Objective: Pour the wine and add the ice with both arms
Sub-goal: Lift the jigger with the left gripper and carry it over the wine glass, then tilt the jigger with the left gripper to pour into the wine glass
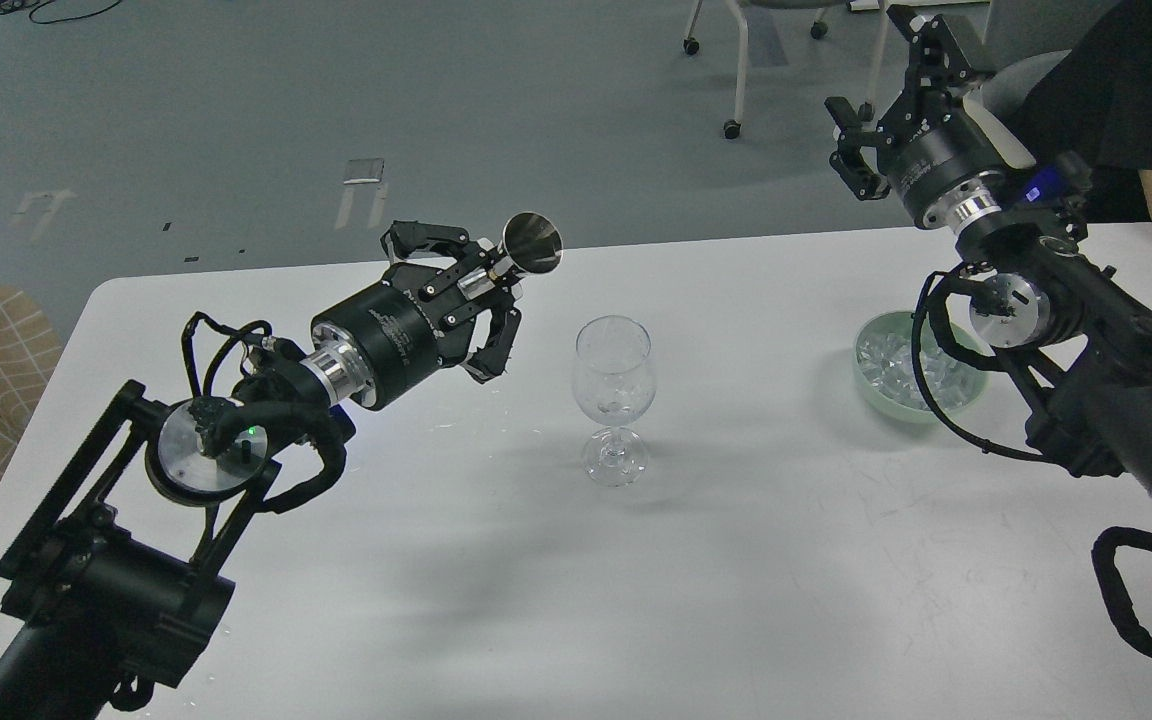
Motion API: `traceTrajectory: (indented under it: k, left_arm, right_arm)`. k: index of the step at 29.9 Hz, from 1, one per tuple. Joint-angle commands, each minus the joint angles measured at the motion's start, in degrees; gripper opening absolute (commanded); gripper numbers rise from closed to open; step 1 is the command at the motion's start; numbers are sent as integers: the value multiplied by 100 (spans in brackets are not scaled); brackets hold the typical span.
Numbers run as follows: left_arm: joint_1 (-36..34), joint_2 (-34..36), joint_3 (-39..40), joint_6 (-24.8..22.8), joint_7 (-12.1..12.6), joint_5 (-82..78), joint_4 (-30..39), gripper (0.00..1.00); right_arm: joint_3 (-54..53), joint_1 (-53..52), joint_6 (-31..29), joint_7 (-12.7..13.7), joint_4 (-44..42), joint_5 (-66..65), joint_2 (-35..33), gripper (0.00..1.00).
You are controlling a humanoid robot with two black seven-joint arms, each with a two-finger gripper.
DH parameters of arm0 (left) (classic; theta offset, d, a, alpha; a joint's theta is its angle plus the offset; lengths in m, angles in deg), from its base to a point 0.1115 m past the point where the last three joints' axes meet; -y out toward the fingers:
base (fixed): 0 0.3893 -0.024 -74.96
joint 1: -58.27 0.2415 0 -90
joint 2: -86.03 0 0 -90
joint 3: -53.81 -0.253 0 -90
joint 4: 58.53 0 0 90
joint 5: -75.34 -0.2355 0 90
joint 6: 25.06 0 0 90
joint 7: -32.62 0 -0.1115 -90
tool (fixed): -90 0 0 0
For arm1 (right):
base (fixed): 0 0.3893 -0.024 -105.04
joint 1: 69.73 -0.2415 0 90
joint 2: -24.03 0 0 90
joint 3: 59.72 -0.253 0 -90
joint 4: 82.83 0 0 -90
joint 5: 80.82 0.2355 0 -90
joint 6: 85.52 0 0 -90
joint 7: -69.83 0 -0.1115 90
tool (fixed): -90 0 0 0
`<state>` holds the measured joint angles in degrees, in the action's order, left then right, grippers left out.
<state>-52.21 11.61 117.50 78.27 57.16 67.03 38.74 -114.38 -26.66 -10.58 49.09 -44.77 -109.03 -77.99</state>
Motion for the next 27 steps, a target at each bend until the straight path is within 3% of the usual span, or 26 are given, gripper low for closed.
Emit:
traceTrajectory:
  k: [1,27]
  left_arm:
    - [-175,-2,-172,91,7,-65,-15,0]
    - [-422,-169,-559,232,-2,-1066,-112,0]
  right_arm:
    - [0,0,3,0,0,0,7,100]
    - [-18,0,-5,-9,9,0,7,100]
